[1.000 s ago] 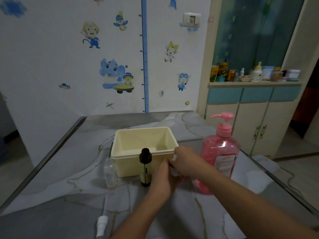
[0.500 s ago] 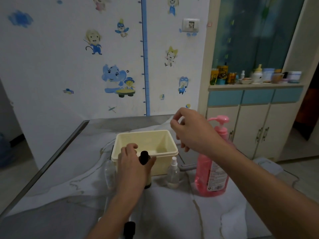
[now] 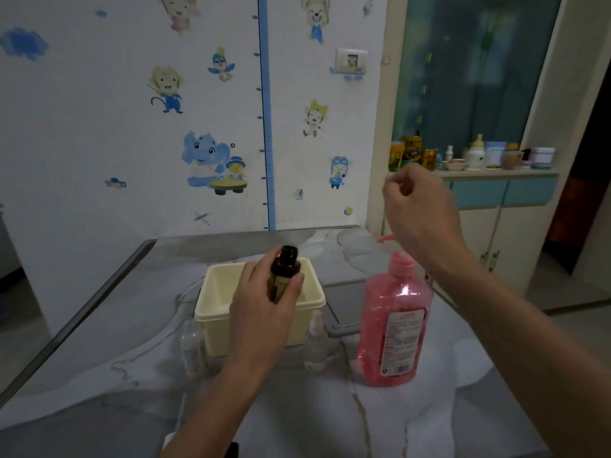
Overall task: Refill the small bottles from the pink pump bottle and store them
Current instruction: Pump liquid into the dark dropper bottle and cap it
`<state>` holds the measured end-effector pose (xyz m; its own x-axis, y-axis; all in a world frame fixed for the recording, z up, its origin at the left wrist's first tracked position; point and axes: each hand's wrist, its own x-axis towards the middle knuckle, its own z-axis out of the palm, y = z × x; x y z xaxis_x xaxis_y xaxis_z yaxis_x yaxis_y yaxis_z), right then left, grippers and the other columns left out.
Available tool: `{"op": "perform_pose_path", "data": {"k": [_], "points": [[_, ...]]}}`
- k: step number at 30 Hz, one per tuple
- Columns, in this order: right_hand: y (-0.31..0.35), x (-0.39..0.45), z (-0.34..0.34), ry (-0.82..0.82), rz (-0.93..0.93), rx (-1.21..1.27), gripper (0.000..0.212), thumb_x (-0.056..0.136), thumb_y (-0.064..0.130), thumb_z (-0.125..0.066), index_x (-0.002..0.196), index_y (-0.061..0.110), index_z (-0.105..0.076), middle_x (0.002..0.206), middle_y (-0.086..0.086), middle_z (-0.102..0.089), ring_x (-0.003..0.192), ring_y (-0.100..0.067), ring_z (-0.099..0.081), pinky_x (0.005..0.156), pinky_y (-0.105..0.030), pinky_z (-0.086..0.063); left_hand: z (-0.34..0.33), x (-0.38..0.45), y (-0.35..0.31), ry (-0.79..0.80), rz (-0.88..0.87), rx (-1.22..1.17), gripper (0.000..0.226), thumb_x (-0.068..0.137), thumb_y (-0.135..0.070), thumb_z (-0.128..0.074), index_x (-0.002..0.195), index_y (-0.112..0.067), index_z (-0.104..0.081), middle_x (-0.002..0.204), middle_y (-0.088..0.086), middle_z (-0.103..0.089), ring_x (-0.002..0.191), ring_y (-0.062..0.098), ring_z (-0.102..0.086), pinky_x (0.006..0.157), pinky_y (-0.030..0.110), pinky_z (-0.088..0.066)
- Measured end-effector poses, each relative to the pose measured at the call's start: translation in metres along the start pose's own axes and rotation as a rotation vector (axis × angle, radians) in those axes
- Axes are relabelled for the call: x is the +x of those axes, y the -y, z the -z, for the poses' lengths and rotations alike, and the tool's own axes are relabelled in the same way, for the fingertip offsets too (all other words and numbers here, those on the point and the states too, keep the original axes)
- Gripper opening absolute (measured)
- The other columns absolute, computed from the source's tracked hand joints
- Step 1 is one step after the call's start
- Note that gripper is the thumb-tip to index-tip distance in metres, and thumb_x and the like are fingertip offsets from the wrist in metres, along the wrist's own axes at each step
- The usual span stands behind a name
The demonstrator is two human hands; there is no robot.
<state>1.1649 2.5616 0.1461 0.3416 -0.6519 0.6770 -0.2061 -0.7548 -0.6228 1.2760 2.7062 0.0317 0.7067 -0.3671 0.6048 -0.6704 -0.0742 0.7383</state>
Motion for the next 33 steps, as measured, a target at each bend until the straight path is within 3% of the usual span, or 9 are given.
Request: {"op": "perform_pose_path", "data": {"k": [3, 6, 9, 11, 13, 16, 23, 28, 33], "points": [[-0.021, 0.012, -0.003, 0.150, -0.203, -0.201, 0.043, 0.097, 0.039, -0.025, 0.092, 0.013, -0.059, 0.086, -0.006, -0.062, 0.080, -0.023, -0.058, 0.084, -0.047, -0.050, -0.014, 0.010, -0.019, 0.086, 0.050, -0.106, 0.048, 0.083, -0.035, -0.069, 0.125, -0.033, -0.046, 0.113, -0.015, -0.057, 0.092, 0.005, -0.057, 0.080, 0.024, -0.045], [-0.029, 0.016, -0.011, 0.369, -0.432, -0.170, 0.066, 0.098, 0.048, -0.015, 0.106, 0.002, -0.061, 0.103, -0.014, -0.066, 0.095, -0.028, -0.059, 0.089, -0.039, -0.047, -0.031, 0.016, -0.024, 0.178, 0.027, -0.121, 0.038, 0.077, -0.035, -0.075, 0.110, -0.034, -0.055, 0.103, -0.018, -0.062, 0.081, -0.003, -0.059, 0.067, 0.012, -0.044], [-0.029, 0.018, -0.010, 0.514, -0.593, 0.025, 0.056, 0.100, 0.040, -0.024, 0.099, -0.002, -0.062, 0.090, -0.008, -0.068, 0.072, -0.016, -0.055, 0.057, -0.024, -0.041, -0.043, 0.019, -0.027, 0.222, -0.019, -0.135, 0.035, 0.075, -0.032, -0.077, 0.106, -0.035, -0.062, 0.098, -0.018, -0.065, 0.081, -0.005, -0.059, 0.064, 0.008, -0.045], [-0.028, 0.022, -0.008, 0.668, -0.595, -0.028, 0.037, 0.101, 0.018, -0.032, 0.088, -0.003, -0.058, 0.113, -0.015, -0.065, 0.061, -0.012, -0.045, 0.047, -0.021, -0.039, -0.048, 0.022, -0.028, 0.240, -0.032, -0.143, 0.036, 0.074, -0.033, -0.077, 0.108, -0.034, -0.063, 0.098, -0.019, -0.065, 0.083, -0.007, -0.059, 0.065, 0.005, -0.044], [-0.032, 0.026, -0.010, 0.758, -0.573, -0.131, 0.026, 0.099, 0.007, -0.034, 0.083, 0.003, -0.055, 0.122, -0.016, -0.061, 0.060, -0.011, -0.044, 0.052, -0.020, -0.037, -0.051, 0.025, -0.028, 0.246, -0.050, -0.142, 0.038, 0.074, -0.034, -0.077, 0.109, -0.033, -0.064, 0.097, -0.019, -0.065, 0.083, -0.006, -0.060, 0.065, 0.004, -0.044], [-0.035, 0.034, -0.015, 0.741, -0.599, -0.199, 0.032, 0.097, 0.013, -0.039, 0.070, 0.008, -0.055, 0.085, -0.004, -0.064, 0.069, -0.015, -0.054, 0.065, -0.027, -0.042, -0.056, 0.027, -0.029, 0.252, -0.061, -0.161, 0.038, 0.073, -0.035, -0.077, 0.110, -0.035, -0.065, 0.096, -0.019, -0.065, 0.083, -0.005, -0.060, 0.067, 0.011, -0.049], [-0.028, 0.034, -0.016, 0.856, -0.048, -0.830, 0.023, 0.092, 0.015, -0.053, 0.110, 0.010, -0.065, 0.110, -0.004, -0.070, 0.097, -0.019, -0.065, 0.068, -0.023, -0.047, -0.068, 0.030, -0.030, 0.271, -0.082, -0.169, 0.040, 0.075, -0.033, -0.077, 0.113, -0.033, -0.066, 0.098, -0.016, -0.067, 0.088, -0.002, -0.062, 0.072, 0.007, -0.047], [-0.040, 0.034, -0.020, 0.853, 0.177, -0.997, 0.020, 0.089, 0.012, -0.054, 0.104, 0.010, -0.067, 0.057, 0.007, -0.040, 0.065, -0.016, -0.048, 0.056, -0.021, -0.035, -0.069, 0.033, -0.030, 0.272, -0.110, -0.163, 0.040, 0.074, -0.032, -0.078, 0.113, -0.032, -0.067, 0.098, -0.016, -0.068, 0.089, -0.004, -0.062, 0.075, 0.009, -0.049], [-0.049, 0.020, -0.026, 0.744, 0.210, -1.010, 0.013, 0.082, 0.019, -0.060, 0.092, 0.014, -0.066, 0.086, -0.005, -0.065, 0.092, -0.025, -0.062, 0.074, -0.026, -0.043, -0.070, 0.032, -0.031, 0.286, -0.121, -0.147, 0.040, 0.071, -0.029, -0.080, 0.110, -0.032, -0.070, 0.090, -0.023, -0.066, 0.087, -0.007, -0.060, 0.071, 0.003, -0.042]]}}
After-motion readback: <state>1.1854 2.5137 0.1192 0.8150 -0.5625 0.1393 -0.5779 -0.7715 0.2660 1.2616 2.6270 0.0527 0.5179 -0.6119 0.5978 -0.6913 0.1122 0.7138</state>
